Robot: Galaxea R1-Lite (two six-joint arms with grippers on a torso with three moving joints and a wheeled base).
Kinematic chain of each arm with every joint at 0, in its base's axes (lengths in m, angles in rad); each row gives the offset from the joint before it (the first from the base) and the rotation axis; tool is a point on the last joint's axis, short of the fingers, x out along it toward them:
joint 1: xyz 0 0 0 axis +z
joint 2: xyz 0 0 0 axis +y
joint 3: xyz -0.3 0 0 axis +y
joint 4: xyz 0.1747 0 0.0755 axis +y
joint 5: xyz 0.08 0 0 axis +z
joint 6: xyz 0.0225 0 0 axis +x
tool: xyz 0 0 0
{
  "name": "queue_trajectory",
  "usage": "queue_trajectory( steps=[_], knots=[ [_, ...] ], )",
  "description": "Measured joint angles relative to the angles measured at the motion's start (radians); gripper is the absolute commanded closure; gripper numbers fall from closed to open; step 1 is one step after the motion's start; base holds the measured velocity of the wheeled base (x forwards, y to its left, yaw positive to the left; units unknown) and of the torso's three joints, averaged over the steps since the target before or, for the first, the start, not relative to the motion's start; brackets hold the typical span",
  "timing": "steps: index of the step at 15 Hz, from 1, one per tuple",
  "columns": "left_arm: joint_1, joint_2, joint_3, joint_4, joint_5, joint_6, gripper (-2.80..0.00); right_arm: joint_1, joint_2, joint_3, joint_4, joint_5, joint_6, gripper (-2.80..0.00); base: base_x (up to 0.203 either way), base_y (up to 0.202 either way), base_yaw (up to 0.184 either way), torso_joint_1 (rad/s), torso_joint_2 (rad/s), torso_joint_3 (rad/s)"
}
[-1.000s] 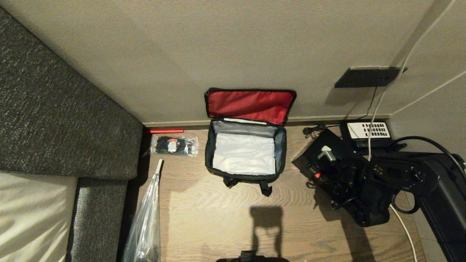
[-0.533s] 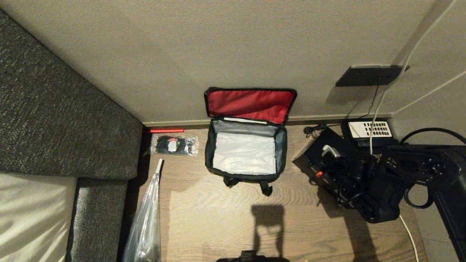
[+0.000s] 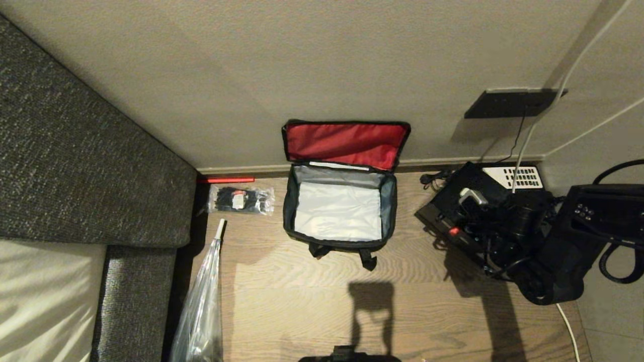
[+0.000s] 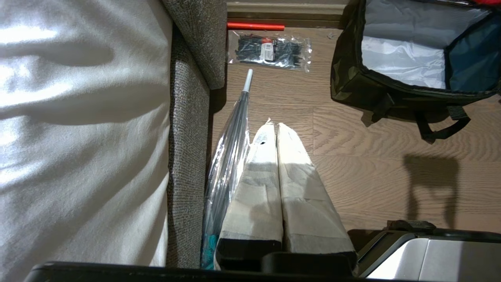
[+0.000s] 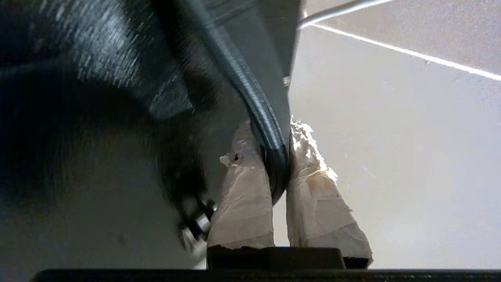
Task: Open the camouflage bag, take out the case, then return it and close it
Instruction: Place the black box back
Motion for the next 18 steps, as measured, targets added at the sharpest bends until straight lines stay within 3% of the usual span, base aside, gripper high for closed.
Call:
queue_trajectory(
  steps=[10, 18],
  knots=[
    [0.000, 0.000, 0.000, 0.000, 0.000, 0.001, 0.00, 0.033, -0.227, 0.097, -0.004, 0.030, -0.088, 0.00, 0.000, 0.000, 0.000, 0.000, 0.00, 0.000],
    [0.000, 0.000, 0.000, 0.000, 0.000, 0.000, 0.00, 0.136, -0.320, 0.129, -0.003, 0.055, -0.112, 0.00, 0.000, 0.000, 0.000, 0.000, 0.00, 0.000]
  ],
)
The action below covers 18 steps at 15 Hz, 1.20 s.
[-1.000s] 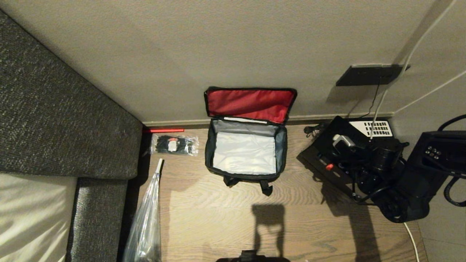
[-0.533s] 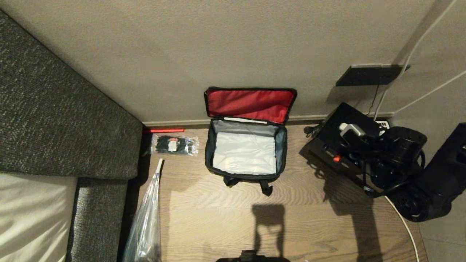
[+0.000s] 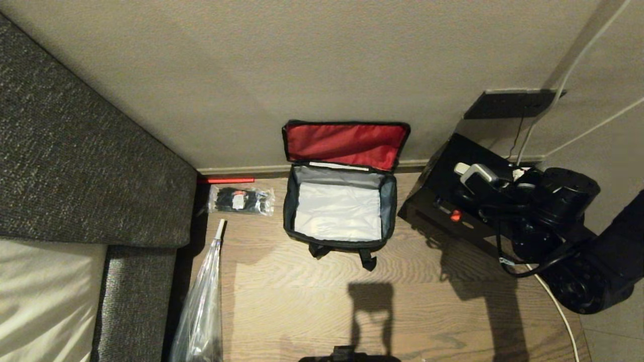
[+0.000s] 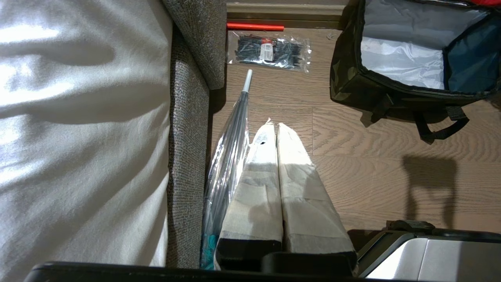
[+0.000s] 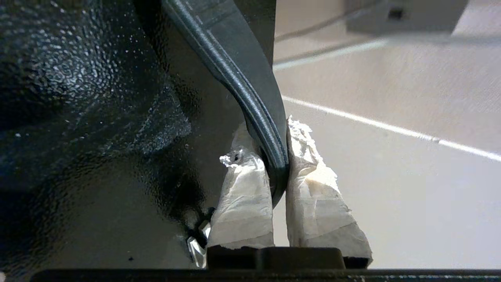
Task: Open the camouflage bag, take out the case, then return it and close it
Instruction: Place the black box back
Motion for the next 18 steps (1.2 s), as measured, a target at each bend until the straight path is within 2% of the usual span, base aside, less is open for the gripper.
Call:
queue_trajectory(
  steps=[7, 11, 18],
  knots=[
    [0.000, 0.000, 0.000, 0.000, 0.000, 0.000, 0.00, 0.125, -0.043, 0.014, 0.014, 0.000, -0.020, 0.00, 0.000, 0.000, 0.000, 0.000, 0.00, 0.000],
    [0.000, 0.000, 0.000, 0.001, 0.000, 0.000, 0.00, 0.194, -0.058, -0.012, 0.029, -0.005, -0.052, 0.00, 0.000, 0.000, 0.000, 0.000, 0.00, 0.000],
    [0.000, 0.000, 0.000, 0.000, 0.000, 0.000, 0.00, 0.317, -0.054, -0.098, 0.099, -0.012, -0.062, 0.00, 0.000, 0.000, 0.000, 0.000, 0.00, 0.000]
  ],
)
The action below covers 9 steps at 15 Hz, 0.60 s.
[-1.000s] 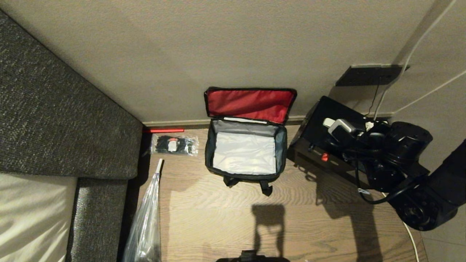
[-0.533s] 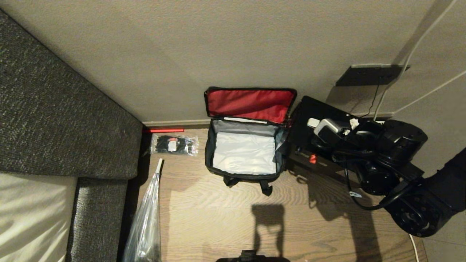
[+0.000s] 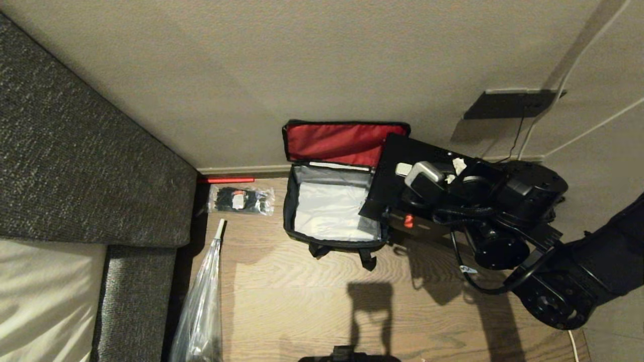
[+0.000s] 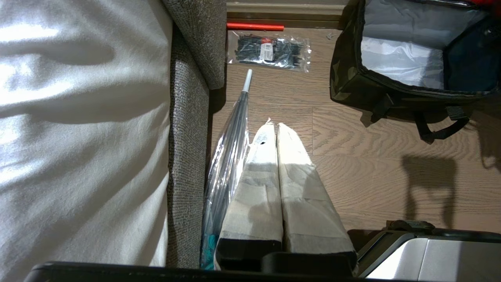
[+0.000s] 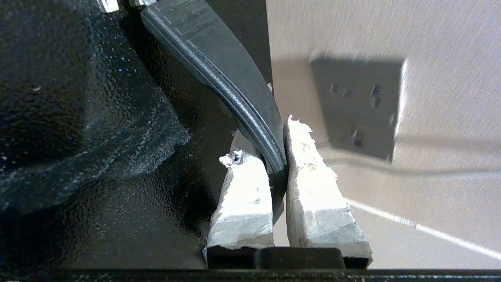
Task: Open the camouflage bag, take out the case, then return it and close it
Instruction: Place the black box back
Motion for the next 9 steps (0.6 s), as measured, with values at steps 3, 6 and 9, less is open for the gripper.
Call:
queue_trajectory(
  steps=[3, 6, 9],
  knots=[
    [0.000, 0.000, 0.000, 0.000, 0.000, 0.000, 0.00, 0.030, 0.008, -0.062, 0.053, -0.002, 0.001, 0.00, 0.000, 0.000, 0.000, 0.000, 0.00, 0.000],
    [0.000, 0.000, 0.000, 0.000, 0.000, 0.001, 0.00, 0.077, 0.023, -0.116, 0.091, -0.054, 0.003, 0.00, 0.000, 0.000, 0.000, 0.000, 0.00, 0.000],
    [0.000, 0.000, 0.000, 0.000, 0.000, 0.001, 0.00, 0.137, 0.036, -0.145, 0.119, -0.093, 0.011, 0.00, 0.000, 0.000, 0.000, 0.000, 0.00, 0.000]
  ],
)
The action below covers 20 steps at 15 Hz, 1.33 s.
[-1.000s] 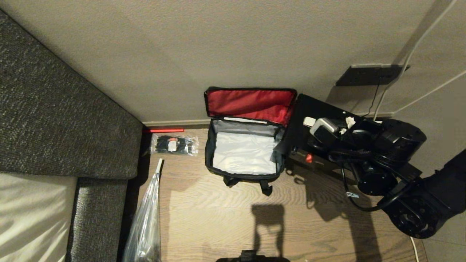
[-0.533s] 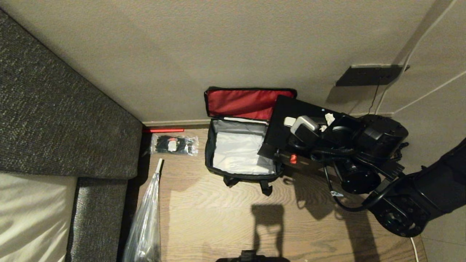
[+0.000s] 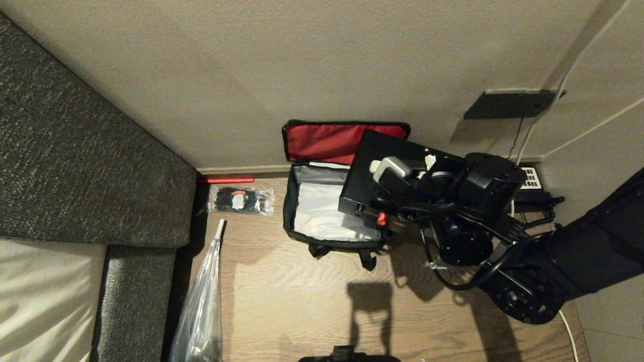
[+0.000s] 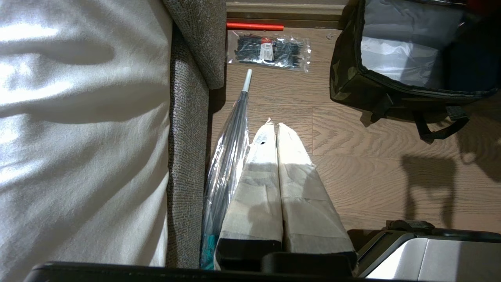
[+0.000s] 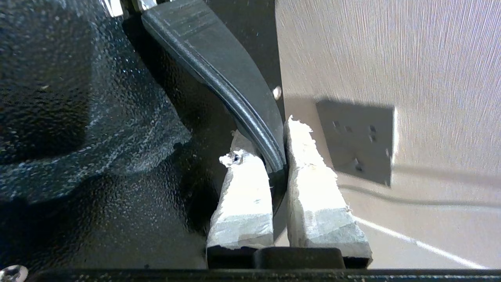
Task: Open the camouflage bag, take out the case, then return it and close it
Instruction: Place the black box back
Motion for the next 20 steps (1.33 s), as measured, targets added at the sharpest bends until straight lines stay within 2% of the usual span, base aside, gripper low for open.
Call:
queue_trajectory(
  steps=[5, 12, 20],
  knots=[
    [0.000, 0.000, 0.000, 0.000, 0.000, 0.000, 0.00, 0.072, 0.036, -0.031, 0.000, -0.031, 0.002, 0.00, 0.000, 0.000, 0.000, 0.000, 0.00, 0.000],
    [0.000, 0.000, 0.000, 0.000, 0.000, 0.000, 0.00, 0.108, 0.126, -0.128, 0.001, -0.031, 0.005, 0.00, 0.000, 0.000, 0.000, 0.000, 0.00, 0.000],
    [0.000, 0.000, 0.000, 0.000, 0.000, 0.000, 0.00, 0.118, 0.212, -0.261, 0.049, 0.046, 0.005, 0.00, 0.000, 0.000, 0.000, 0.000, 0.00, 0.000]
  ],
)
